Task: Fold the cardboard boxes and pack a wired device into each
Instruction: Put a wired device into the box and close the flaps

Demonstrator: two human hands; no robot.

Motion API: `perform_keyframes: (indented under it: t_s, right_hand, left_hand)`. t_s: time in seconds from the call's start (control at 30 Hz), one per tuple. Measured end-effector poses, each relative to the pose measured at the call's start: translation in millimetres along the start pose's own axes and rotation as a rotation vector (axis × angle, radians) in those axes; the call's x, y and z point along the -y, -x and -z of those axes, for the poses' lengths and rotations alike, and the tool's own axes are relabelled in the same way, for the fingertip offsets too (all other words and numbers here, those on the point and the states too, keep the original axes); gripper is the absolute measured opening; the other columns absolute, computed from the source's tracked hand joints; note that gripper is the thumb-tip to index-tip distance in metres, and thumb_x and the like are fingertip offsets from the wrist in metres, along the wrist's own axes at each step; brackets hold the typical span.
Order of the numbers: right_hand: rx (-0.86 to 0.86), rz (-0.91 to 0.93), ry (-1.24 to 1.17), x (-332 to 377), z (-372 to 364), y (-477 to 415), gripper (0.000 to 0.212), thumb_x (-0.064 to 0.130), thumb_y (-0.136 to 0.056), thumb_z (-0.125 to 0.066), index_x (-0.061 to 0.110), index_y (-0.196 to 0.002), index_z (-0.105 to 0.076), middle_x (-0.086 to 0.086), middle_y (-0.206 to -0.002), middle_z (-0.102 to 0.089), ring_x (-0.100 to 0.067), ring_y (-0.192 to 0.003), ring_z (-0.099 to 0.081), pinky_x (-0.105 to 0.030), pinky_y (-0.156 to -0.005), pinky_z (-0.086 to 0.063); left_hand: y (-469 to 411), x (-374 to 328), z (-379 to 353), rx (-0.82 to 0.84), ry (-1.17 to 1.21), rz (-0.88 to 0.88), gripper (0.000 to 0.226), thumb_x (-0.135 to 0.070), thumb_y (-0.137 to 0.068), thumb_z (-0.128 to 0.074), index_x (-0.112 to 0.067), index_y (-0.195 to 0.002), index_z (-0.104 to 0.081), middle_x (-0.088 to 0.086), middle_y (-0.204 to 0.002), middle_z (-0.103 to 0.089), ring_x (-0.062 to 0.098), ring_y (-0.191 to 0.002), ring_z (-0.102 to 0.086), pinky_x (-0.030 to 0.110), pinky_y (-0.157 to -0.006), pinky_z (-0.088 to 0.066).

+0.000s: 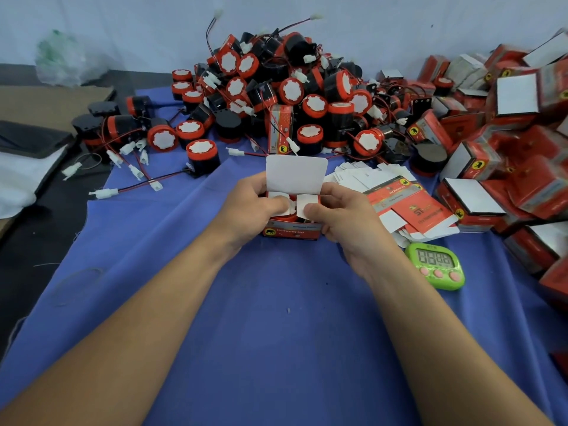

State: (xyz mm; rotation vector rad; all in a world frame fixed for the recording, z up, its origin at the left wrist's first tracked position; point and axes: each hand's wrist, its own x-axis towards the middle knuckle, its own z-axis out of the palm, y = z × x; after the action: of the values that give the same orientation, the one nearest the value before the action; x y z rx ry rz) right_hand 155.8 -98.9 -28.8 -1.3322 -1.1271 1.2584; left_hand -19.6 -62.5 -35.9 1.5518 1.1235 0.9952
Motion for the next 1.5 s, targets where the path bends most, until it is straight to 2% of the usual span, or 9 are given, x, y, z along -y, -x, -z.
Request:
perform_keyframes:
  t_s: [0.13,0.33,0.5,0.67,1.0,1.17,1.27,1.4,1.5]
  right_hand:
    - [-0.003,0.035,0.002,-2,0,0,0.030,0.003,-0.092,-0.070,0.023,-0.115,-0.073,0.004,-0.103,-0.079,-0.011,-0.092,-0.075,-0.025,-0.076,-0.058]
    - [-0.018,0.034,-0.012,-1,-3,3,0.020,0.007,-0.097,-0.061,0.021,-0.099,-0.076,0.009,-0.073,-0.074,-0.002,-0.055,-0.061,-0.013,-0.047,-0.042]
    - [-0.053,0.015,0.025,-2,0,0,0.044,0.014,-0.099,-0.051,0.030,-0.066,-0.075,0.002,-0.060,-0.059,-0.012,-0.054,-0.050,-0.022,-0.043,-0.036]
    - [-0.026,0.035,0.035,-6,0,-1,0.040,0.013,-0.100,-0.052,0.026,-0.069,-0.072,0.004,-0.058,-0.055,-0.010,-0.051,-0.046,-0.019,-0.042,-0.034]
    - [0.152,0.148,0.165,-6,-1,3,0.019,0.021,-0.100,-0.062,0.021,-0.113,-0.075,0.012,-0.087,-0.077,0.002,-0.069,-0.066,-0.012,-0.058,-0.046]
    - [0.075,0.154,0.225,-9,-7,1,0.021,0.020,-0.090,-0.071,0.023,-0.110,-0.077,0.006,-0.097,-0.080,-0.015,-0.094,-0.076,-0.047,-0.090,-0.060]
    - [0.036,0.133,0.206,-9,-9,-1,0.025,0.015,-0.086,-0.073,0.025,-0.108,-0.078,0.009,-0.096,-0.080,-0.012,-0.092,-0.076,-0.045,-0.089,-0.061]
    - [0.001,0.040,0.094,-8,-5,-4,0.026,0.005,-0.087,-0.075,0.030,-0.096,-0.077,0.009,-0.096,-0.080,-0.013,-0.092,-0.077,-0.043,-0.088,-0.062]
    - [-0.028,0.080,-0.005,-8,-5,-3,0.036,-0.001,-0.088,-0.071,0.034,-0.086,-0.080,0.006,-0.097,-0.080,-0.017,-0.094,-0.077,-0.045,-0.088,-0.061]
  left_hand:
    - [2,-2,2,0.020,-0.008,-0.002,0.037,-0.010,-0.090,-0.069,-0.036,-0.115,-0.070,-0.016,-0.111,-0.078,0.008,-0.104,-0.073,0.027,-0.083,-0.058]
    - [15,-6,-9,-0.048,-0.188,-0.149,0.091,-0.037,-0.065,-0.089,-0.041,-0.144,-0.044,-0.020,-0.128,-0.066,0.003,-0.119,-0.062,0.031,-0.096,-0.057]
    - [15,-8,-16,-0.134,-0.213,-0.079,0.084,-0.042,-0.060,-0.088,-0.038,-0.135,-0.051,-0.017,-0.119,-0.069,0.004,-0.113,-0.064,0.039,-0.098,-0.056]
    - [12,-8,-13,-0.136,-0.076,0.015,0.069,-0.032,-0.063,-0.085,-0.037,-0.128,-0.061,-0.014,-0.113,-0.074,0.007,-0.106,-0.069,0.044,-0.095,-0.059]
    - [12,-7,-33,-0.518,-0.115,0.119,0.044,-0.016,-0.077,-0.083,-0.031,-0.115,-0.067,-0.010,-0.105,-0.074,0.015,-0.097,-0.071,0.041,-0.079,-0.062]
    - [15,-13,-27,-0.409,0.207,0.181,0.033,0.006,-0.075,-0.076,-0.024,-0.089,-0.076,-0.003,-0.088,-0.080,0.022,-0.086,-0.077,0.044,-0.072,-0.064]
    - [19,-16,-17,-0.245,0.398,0.150,0.030,0.004,-0.082,-0.064,-0.018,-0.095,-0.080,0.008,-0.096,-0.081,0.026,-0.084,-0.078,0.036,-0.067,-0.061]
    - [16,-12,13,0.221,0.673,0.168,0.053,-0.021,-0.071,-0.051,-0.010,-0.115,-0.077,0.018,-0.124,-0.073,0.034,-0.105,-0.070,0.040,-0.086,-0.061]
    - [6,-8,23,0.332,0.521,0.202,0.047,-0.005,-0.089,-0.042,-0.008,-0.127,-0.070,0.015,-0.131,-0.071,0.033,-0.119,-0.067,0.038,-0.098,-0.058]
